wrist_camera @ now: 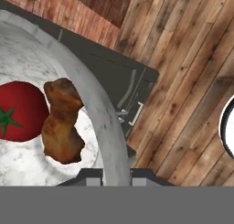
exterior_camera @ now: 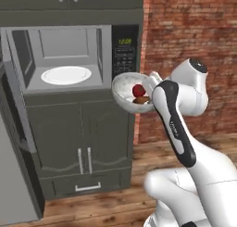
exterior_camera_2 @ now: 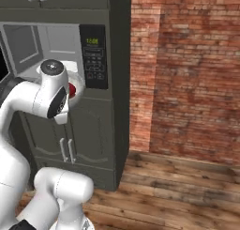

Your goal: The microwave is finished heating the chicken drumstick and tomato. Take the bowl containing the food and place it on the dining counter.

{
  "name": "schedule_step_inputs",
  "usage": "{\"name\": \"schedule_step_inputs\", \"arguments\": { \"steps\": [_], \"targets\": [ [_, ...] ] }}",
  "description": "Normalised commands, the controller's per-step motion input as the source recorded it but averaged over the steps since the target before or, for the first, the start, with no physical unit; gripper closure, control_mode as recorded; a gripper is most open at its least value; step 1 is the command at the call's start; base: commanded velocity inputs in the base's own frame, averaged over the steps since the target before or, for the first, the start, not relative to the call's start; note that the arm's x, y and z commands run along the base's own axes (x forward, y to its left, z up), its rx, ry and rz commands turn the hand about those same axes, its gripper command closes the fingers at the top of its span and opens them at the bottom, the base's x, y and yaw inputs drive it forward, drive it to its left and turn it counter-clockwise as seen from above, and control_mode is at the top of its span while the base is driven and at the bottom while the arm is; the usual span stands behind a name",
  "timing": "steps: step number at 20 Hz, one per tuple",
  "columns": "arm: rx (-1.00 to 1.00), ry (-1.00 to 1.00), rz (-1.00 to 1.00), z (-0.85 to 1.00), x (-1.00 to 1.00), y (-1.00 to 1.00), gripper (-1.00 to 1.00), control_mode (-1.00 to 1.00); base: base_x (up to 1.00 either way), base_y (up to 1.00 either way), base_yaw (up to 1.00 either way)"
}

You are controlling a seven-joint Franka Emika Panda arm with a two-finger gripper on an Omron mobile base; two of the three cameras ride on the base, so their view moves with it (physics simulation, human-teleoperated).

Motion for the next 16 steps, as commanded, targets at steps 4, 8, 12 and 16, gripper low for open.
{"name": "schedule_step_inputs", "arguments": {
  "steps": [4, 8, 12, 16],
  "targets": [
    [0.00, 0.00, 0.00, 0.00, 0.00, 0.00, 1.00, 1.00, -0.88, -0.43, 0.66],
    [0.00, 0.00, 0.00, 0.00, 0.00, 0.00, 1.00, 1.00, -0.62, -0.19, 0.96],
    [0.00, 0.00, 0.00, 0.00, 0.00, 0.00, 1.00, 1.00, -0.43, -0.14, 1.00],
    [0.00, 0.00, 0.00, 0.00, 0.00, 0.00, 1.00, 1.00, -0.42, -0.31, 0.91]
  ]
}}
